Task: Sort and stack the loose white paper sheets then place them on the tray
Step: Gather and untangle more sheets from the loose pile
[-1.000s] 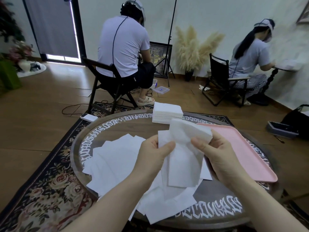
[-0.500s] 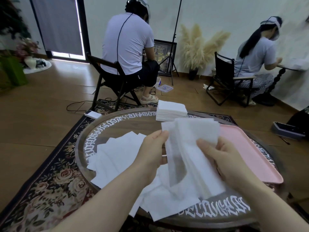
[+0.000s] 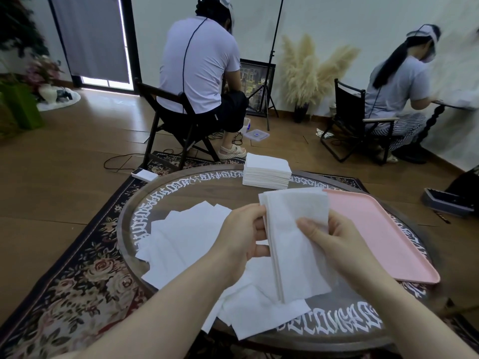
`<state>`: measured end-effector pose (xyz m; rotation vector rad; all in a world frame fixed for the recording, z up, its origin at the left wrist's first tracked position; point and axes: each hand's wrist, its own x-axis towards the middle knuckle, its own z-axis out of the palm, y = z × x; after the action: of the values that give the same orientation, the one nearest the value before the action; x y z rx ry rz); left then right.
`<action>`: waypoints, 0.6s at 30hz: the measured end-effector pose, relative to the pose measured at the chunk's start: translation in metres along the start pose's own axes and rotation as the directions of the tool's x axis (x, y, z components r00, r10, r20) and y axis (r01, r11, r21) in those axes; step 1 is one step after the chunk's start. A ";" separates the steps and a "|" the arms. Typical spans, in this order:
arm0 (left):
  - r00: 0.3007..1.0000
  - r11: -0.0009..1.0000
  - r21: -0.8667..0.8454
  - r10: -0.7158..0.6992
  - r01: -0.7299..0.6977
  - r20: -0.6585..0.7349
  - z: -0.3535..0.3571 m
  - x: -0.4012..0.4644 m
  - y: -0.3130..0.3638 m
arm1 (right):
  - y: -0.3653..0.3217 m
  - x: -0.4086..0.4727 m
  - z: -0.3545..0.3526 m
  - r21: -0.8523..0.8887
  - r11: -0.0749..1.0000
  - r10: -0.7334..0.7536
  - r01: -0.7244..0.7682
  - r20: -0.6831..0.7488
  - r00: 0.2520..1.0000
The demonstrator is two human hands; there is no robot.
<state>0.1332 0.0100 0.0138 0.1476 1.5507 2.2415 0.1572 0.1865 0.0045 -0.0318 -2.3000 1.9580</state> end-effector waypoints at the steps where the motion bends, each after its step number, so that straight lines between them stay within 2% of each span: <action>1: 1.000 1.000 0.012 0.002 -0.002 0.000 0.000 0.000 0.000 | 0.001 0.000 0.000 -0.004 1.000 0.001 -0.001 -0.003 1.000; 8: 0.995 0.976 0.213 0.066 -0.049 -0.072 -0.002 0.002 0.000 | 0.001 -0.001 0.002 -0.046 0.999 0.006 -0.006 -0.004 1.000; 18: 0.999 0.992 0.122 0.047 -0.043 -0.028 0.000 0.001 -0.003 | -0.003 0.000 0.007 -0.014 0.999 0.033 -0.033 -0.044 0.999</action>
<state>0.1333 0.0109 0.0110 0.1853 1.7163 2.1932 0.1567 0.1790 0.0062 -0.1134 -2.3010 1.9355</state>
